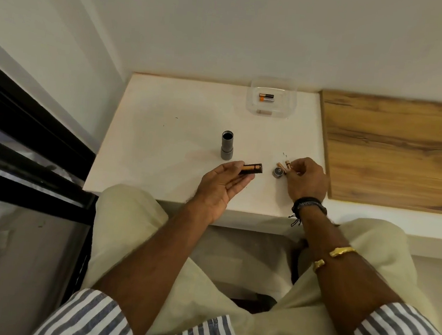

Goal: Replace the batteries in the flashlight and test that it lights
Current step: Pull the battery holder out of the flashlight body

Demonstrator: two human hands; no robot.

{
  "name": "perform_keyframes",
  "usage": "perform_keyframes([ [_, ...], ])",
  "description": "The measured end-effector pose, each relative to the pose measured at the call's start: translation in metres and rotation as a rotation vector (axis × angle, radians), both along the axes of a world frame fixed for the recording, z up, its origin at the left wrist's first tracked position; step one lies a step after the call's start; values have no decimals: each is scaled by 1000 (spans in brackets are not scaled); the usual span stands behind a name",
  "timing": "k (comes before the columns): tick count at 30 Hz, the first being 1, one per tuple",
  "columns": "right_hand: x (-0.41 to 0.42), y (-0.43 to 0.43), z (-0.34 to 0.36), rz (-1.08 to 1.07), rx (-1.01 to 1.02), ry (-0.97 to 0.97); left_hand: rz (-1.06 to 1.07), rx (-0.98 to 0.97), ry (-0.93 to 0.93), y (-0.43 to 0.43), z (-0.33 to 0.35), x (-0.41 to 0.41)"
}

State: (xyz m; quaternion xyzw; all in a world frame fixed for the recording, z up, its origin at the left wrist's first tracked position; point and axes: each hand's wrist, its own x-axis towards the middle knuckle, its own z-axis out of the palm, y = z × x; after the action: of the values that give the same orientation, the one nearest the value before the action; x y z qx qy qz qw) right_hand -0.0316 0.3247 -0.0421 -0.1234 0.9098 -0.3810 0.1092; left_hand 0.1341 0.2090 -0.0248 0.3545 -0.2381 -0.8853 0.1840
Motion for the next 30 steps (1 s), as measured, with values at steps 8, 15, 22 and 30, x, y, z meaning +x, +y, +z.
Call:
perform_keyframes([
  [8,1,0,-7,3,19,13,-26,-11,-5,1,0,-2],
  [15,12,-4,7,-8,-55,100,-11,54,40,-1,1,-1],
  [22,61,-19,34,-45,-465,-371,-6,37,79,-1,2,-1],
  [30,68,-12,42,55,-654,-626,-126,-87,50,1,4,2],
])
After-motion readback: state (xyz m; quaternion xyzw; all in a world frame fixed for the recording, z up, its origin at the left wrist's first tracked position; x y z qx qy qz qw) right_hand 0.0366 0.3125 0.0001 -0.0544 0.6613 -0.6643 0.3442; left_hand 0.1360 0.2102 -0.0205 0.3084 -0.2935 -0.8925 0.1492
